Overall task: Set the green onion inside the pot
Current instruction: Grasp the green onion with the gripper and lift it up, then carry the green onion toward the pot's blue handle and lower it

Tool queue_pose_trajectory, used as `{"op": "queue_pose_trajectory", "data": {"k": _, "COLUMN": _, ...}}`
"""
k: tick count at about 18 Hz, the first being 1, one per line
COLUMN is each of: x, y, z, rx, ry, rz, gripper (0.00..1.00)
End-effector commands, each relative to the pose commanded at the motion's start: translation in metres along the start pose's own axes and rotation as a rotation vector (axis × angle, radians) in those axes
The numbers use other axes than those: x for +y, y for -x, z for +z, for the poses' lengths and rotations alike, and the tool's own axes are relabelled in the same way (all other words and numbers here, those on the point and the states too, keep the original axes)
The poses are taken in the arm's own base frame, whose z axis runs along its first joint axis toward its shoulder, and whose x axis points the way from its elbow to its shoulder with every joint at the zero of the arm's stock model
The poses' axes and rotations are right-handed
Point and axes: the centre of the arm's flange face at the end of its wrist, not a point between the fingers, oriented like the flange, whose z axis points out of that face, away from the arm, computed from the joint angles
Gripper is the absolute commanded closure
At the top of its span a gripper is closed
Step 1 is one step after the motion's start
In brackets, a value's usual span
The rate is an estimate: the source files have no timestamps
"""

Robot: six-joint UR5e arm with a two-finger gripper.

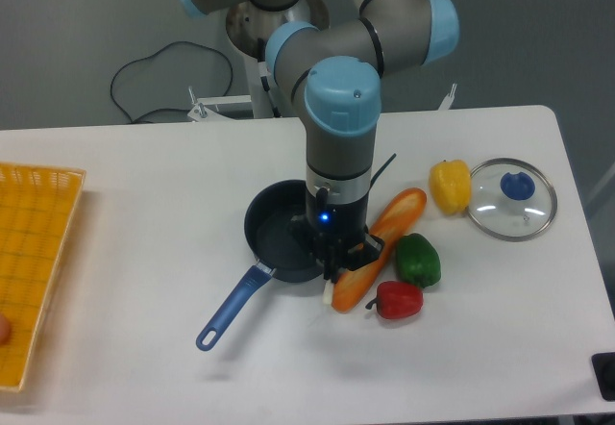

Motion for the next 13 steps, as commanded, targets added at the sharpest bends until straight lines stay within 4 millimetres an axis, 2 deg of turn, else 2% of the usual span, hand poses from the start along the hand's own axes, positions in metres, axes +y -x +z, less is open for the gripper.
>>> {"op": "queue_pose_trajectory", "data": {"k": 5, "x": -0.010, "y": -0.012, "z": -0.003, "rx": 0.000, "ry": -0.010, "rz": 0.033, "gripper": 0.92}}
{"op": "queue_pose_trajectory", "data": {"k": 8, "x": -0.019, "y": -0.026, "z": -0.015, "rx": -0.006, "ry": -0.029, "rz": 0.056, "gripper": 0.92}}
{"op": "queue_pose_trajectory", "data": {"k": 13, "x": -0.037, "y": -0.051, "z": -0.017, "rx": 0.034, "ry": -0.086, "rz": 0.097, "gripper": 0.92}}
